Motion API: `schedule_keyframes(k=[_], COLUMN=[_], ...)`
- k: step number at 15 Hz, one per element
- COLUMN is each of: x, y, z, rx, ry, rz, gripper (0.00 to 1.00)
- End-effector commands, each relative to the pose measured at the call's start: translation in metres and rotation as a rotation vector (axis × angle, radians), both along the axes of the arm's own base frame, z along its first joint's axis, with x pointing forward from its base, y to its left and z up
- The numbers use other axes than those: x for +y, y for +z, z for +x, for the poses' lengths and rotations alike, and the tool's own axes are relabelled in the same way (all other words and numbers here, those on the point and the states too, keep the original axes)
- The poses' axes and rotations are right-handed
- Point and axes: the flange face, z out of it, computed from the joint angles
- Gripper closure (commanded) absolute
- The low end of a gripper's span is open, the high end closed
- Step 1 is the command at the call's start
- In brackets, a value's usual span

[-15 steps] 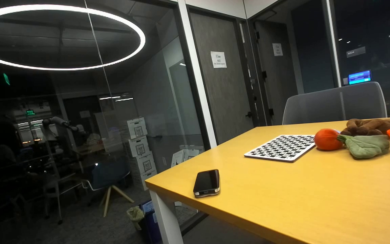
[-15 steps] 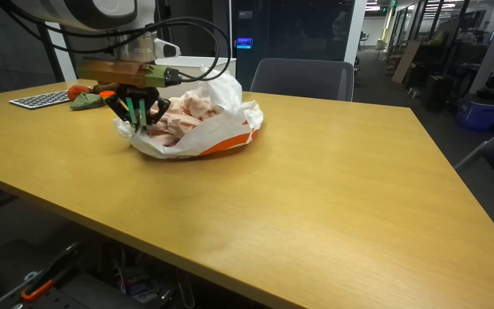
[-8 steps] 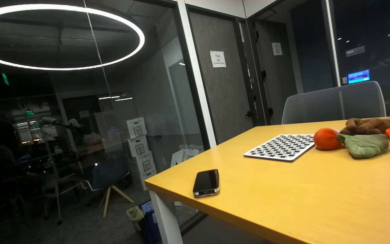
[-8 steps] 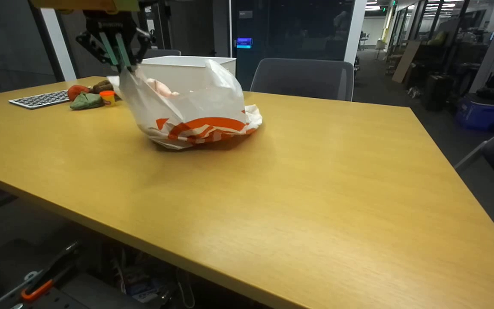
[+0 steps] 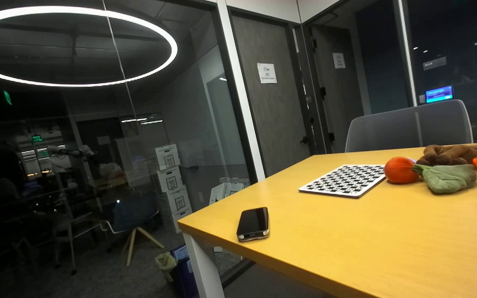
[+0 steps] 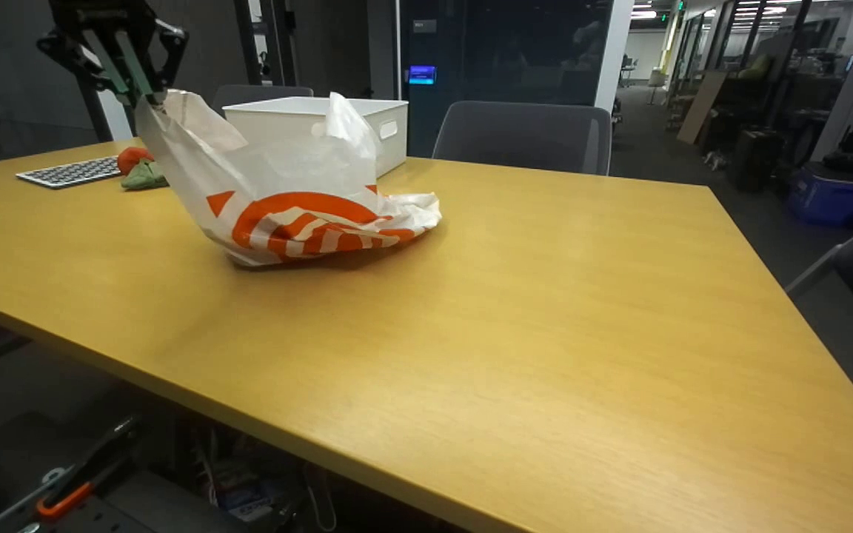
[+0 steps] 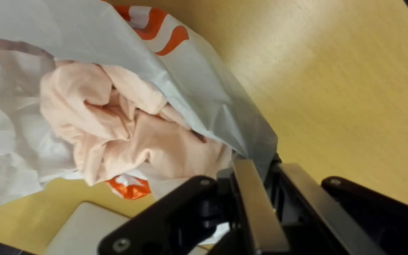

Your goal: Put the pink and peach shirts in the plastic bag, then pull up the ends of the plastic

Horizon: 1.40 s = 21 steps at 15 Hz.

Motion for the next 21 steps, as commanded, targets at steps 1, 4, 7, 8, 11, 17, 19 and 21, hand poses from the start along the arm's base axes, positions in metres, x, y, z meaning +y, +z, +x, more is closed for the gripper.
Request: schedule_keyframes(k=[1, 4, 7, 8, 11, 17, 19, 21], x=[-0.001, -0.012, -0.021, -0.023, -0.025, -0.021, -0.020, -0.019], y=[-0.022, -0.035, -0.051, -0.052, -0.049, 0.008, 0.025, 0.041], z=[0.012, 0.024, 0.034, 0.035, 0.039, 0.026, 0.023, 0.019], rx=[0.073, 0.117, 0.171, 0.187, 0.199, 0.224, 0.273, 0.291], ry=[0.108, 0.141, 0.173, 0.185, 0.187, 0.152, 0.123, 0.089], rz=[0.044, 0.052, 0.064, 0.072, 0.067, 0.049, 0.054, 0.034], gripper=[0.88, 0.86, 0.87, 0.87, 0.63, 0.21, 0.04, 0.00])
